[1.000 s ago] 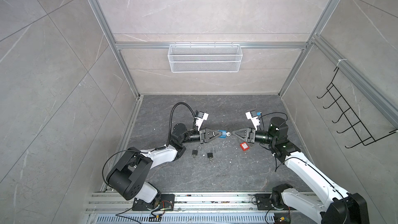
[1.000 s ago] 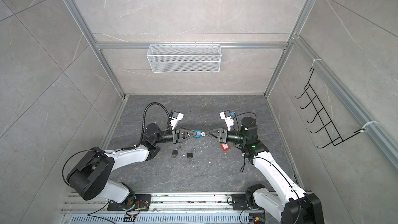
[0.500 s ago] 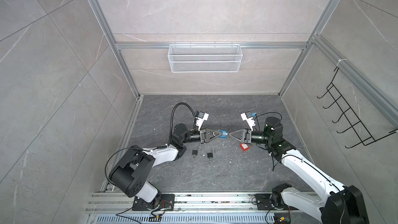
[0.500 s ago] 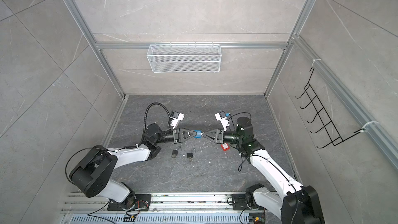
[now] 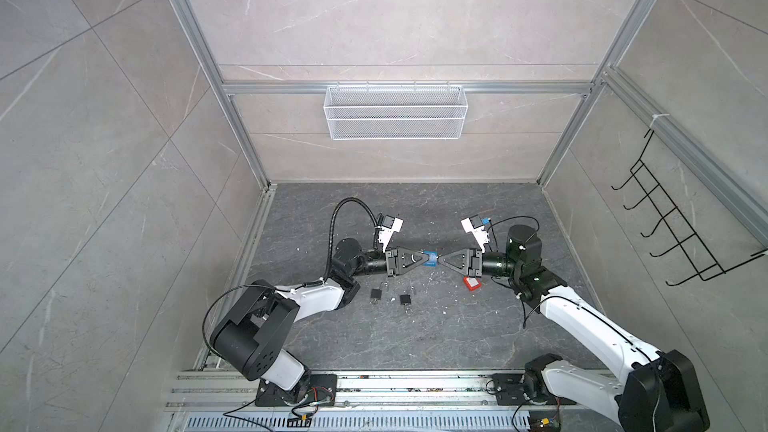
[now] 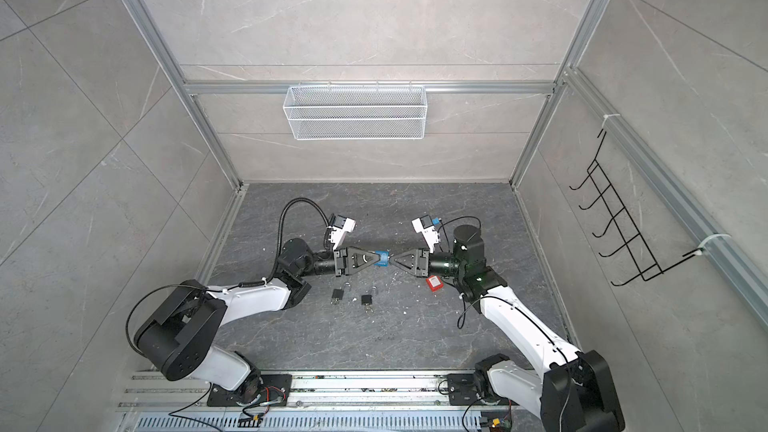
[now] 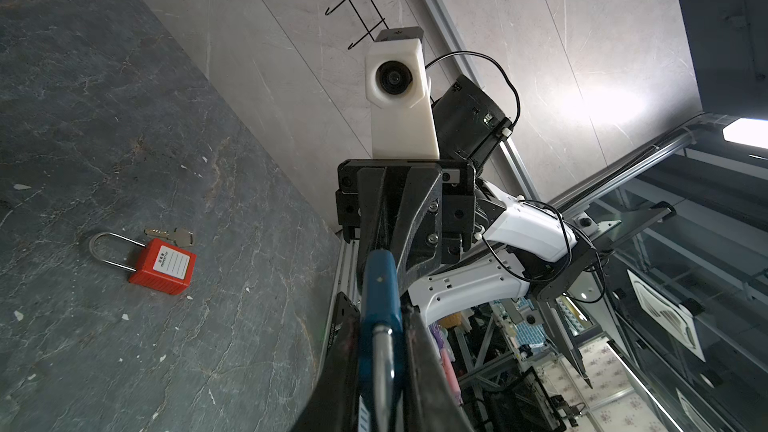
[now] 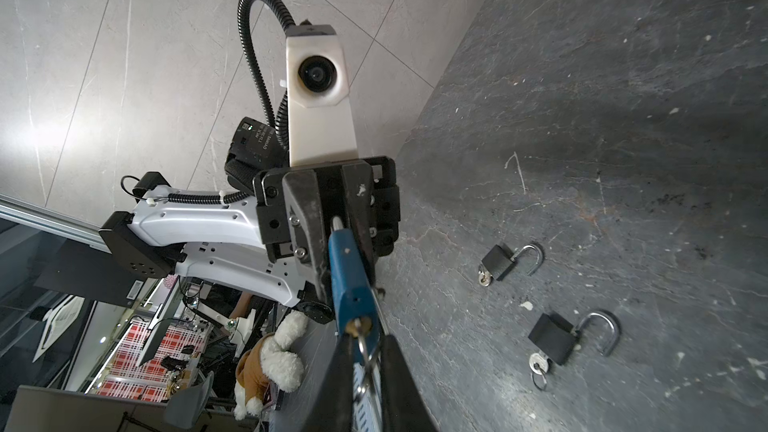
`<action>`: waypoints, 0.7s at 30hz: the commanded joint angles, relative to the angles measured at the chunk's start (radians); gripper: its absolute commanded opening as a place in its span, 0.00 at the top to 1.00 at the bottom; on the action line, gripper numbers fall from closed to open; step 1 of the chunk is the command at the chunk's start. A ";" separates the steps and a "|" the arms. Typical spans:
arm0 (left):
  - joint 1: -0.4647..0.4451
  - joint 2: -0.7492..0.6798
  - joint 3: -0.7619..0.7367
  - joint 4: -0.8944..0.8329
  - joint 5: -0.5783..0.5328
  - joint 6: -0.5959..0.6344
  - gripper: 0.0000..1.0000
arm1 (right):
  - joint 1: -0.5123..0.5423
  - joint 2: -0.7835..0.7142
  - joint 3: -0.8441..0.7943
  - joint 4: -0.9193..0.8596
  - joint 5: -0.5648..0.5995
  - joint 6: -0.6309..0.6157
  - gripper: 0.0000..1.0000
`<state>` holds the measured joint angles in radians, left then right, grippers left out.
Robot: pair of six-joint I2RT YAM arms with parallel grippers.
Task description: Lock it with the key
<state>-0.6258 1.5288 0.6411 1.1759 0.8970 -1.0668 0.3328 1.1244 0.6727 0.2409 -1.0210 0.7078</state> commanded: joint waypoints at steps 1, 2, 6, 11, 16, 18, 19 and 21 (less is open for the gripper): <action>0.001 -0.013 0.022 0.083 0.015 -0.001 1.00 | 0.005 0.006 0.005 0.035 -0.011 0.001 0.86; 0.001 -0.014 0.022 0.082 0.014 0.000 1.00 | 0.005 0.005 0.005 0.037 -0.013 0.000 0.88; 0.001 -0.016 0.020 0.080 0.015 0.002 1.00 | 0.006 0.000 0.002 0.037 -0.013 -0.001 0.96; 0.001 -0.015 0.020 0.080 0.007 0.004 1.00 | 0.004 -0.007 -0.003 0.037 -0.014 -0.002 1.00; 0.003 -0.018 0.018 0.074 -0.002 0.007 1.00 | 0.002 -0.018 -0.011 0.030 -0.013 -0.012 1.00; 0.008 -0.019 0.015 0.075 -0.004 0.007 1.00 | -0.002 -0.020 -0.016 0.028 -0.015 -0.015 1.00; 0.010 -0.021 0.014 0.075 -0.005 0.006 1.00 | -0.004 -0.022 -0.019 0.029 -0.017 -0.016 1.00; 0.015 -0.025 0.007 0.080 -0.009 0.004 1.00 | -0.013 -0.025 -0.022 0.032 -0.021 -0.015 1.00</action>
<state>-0.6209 1.5288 0.6411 1.1744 0.8978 -1.0668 0.3286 1.1229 0.6643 0.2554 -1.0214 0.7105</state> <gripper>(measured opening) 0.161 0.056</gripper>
